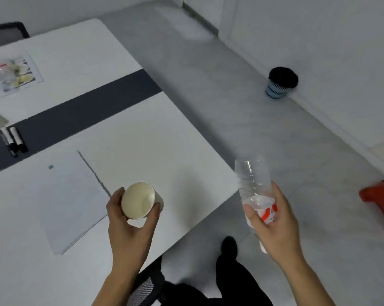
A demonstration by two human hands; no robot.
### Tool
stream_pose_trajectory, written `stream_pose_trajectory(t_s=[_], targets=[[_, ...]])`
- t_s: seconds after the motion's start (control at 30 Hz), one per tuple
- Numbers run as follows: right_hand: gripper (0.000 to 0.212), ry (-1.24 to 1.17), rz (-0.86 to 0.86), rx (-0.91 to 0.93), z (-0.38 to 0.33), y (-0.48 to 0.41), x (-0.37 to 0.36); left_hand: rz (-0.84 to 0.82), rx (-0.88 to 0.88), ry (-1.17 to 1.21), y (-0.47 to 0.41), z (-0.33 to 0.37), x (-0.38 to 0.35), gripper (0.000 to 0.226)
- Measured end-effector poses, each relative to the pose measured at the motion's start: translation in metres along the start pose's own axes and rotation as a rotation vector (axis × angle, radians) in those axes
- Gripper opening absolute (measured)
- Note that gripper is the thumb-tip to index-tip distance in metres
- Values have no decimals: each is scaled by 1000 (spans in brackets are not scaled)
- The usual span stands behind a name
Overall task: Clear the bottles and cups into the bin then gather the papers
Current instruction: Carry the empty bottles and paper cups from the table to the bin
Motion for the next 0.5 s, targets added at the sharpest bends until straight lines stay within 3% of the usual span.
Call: stream_pose_trajectory(t_s=[0.17,0.37,0.5], targets=[[86,-96,170,-77,63,-44,95,-128,-117,-35,-1,62,-126,72],[83,-140,221,-133,163,-129,204,-217,-176,-71,-4,106,-313,65],[84,-132,261,-124,182,-187,277,-249,-236,-108,-10,153,-397,68]])
Point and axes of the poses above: each hand's wrist, its own y-axis away from the middle knuckle, its own x-axis out of the back of the hand, z = x × y, the point moved 6 cm from there along -y, towards the middle knuckle, and after that the axes turned 6 degrees about -z, right-handed, at the moved point
